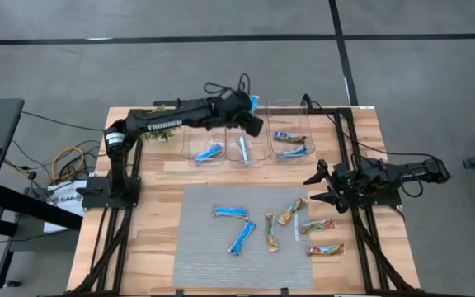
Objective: Pick and place Granola Bars by type
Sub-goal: Put the orange granola bar into the middle transparent bin
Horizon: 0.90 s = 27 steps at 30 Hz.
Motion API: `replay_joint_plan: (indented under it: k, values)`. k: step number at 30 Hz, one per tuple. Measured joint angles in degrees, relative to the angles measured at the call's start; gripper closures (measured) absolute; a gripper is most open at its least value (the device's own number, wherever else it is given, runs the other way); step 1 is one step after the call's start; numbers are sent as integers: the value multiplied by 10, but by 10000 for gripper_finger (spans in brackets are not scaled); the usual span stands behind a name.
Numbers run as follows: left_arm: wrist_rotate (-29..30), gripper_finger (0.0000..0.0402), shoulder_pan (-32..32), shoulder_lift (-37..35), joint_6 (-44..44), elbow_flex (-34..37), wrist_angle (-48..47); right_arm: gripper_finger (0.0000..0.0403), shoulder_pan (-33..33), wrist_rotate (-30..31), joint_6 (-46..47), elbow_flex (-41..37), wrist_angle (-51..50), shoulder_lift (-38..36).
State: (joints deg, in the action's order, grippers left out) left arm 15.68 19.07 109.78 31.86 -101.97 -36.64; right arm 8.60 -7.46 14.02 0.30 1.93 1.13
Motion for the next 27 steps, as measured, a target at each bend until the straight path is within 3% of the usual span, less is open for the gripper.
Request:
replay_joint_plan:
  k: [7, 15, 27]
  values:
    - [-70, 324, 39, 19, -13, 0, -21, 143, 0, 0, 0, 0, 0, 0]
    - [-115, 324, 30, 80, -23, 1, -36, 143, 0, 0, 0, 0, 0, 0]
    - [-106, 324, 9, 123, -65, 2, -73, 143, 0, 0, 0, 0, 2, 0]
